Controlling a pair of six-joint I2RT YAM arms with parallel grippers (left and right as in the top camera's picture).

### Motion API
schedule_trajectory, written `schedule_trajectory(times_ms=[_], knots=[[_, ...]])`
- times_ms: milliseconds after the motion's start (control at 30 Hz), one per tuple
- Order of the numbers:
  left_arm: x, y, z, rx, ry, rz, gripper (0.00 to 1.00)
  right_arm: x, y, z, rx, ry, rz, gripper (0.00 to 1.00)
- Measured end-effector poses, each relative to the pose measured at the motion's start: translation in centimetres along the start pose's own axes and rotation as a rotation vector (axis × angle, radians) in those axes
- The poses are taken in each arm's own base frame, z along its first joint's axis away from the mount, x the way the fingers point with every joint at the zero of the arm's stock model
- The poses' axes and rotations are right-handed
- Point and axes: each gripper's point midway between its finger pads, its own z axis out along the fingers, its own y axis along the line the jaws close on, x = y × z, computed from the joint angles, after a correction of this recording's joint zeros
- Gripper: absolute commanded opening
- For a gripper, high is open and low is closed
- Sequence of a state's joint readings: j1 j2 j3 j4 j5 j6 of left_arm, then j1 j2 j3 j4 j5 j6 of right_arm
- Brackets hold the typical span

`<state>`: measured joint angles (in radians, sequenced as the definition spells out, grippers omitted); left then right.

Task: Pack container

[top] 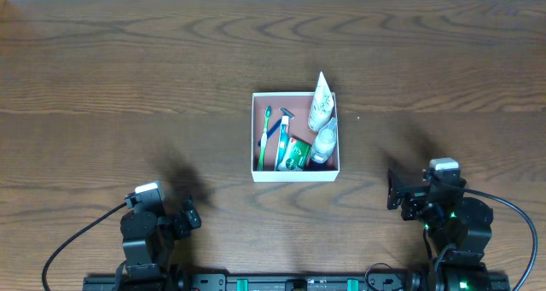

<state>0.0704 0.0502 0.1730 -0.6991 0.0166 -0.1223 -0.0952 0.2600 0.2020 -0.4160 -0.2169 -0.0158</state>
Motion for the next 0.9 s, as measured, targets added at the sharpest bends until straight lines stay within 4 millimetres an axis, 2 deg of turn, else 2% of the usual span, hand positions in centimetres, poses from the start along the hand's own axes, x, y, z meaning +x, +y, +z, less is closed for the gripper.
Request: schedule_trajectory(times_ms=[167, 367, 500, 900], knots=[[0.0, 0.0, 0.0, 0.0, 0.0, 0.0, 0.98, 0.2, 0.1, -0.2, 0.0, 0.002, 0.0, 0.99], [0.0, 0.0, 0.0, 0.0, 0.0, 0.0, 0.98, -0.7, 0.2, -1.0, 0.002, -0.077, -0.017, 0.99], [0.0, 0.0, 0.0, 0.0, 0.0, 0.0, 0.98, 0.4, 0.1, -0.6, 0.002, -0.083, -0.019, 0.99], [0.0, 0.0, 0.0, 0.0, 0.0, 0.0, 0.98, 0.2, 0.1, -0.6, 0.002, -0.093, -0.021, 0.99]])
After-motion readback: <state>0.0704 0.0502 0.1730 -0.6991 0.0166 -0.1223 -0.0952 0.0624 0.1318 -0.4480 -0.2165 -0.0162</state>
